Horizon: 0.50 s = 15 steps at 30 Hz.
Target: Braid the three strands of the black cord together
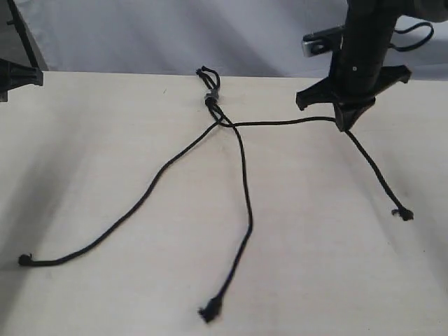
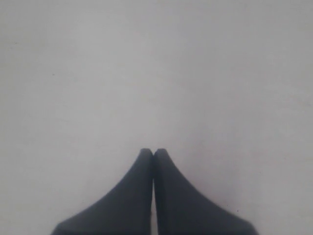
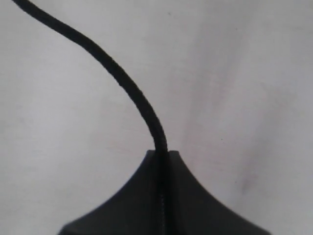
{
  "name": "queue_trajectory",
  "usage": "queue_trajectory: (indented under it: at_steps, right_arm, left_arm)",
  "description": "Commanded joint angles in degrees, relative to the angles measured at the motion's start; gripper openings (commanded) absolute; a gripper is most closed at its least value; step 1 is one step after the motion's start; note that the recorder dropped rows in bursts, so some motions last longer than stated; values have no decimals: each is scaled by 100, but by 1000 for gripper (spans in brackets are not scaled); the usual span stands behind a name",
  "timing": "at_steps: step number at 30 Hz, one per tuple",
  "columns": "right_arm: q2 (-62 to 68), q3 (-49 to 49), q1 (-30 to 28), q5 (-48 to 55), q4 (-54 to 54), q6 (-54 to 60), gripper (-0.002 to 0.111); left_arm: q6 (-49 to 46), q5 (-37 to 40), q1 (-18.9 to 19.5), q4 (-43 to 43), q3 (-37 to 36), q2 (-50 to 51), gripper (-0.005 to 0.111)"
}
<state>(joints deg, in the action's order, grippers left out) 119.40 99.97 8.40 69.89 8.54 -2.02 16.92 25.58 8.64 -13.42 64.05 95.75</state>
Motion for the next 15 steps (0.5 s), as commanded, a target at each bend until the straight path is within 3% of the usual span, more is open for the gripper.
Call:
queue_trajectory:
  at_steps: [1,9,11,15]
  right_arm:
    - [348,-83,-225,7,7,-219,0]
    - [852,-83,-201,7,48,-262,1]
    - [908,-83,-201,7,58,-384,10]
    - [946,-83,-201,7,56,-486,39]
  left_arm:
    - [-17,-10,15,136,-35,-54,0]
    - [-17,-21,15,189,-35,-54,0]
    - [-17,-21,15,189,-35,-54,0]
    - [-17,-21,15,198,-35,-54,0]
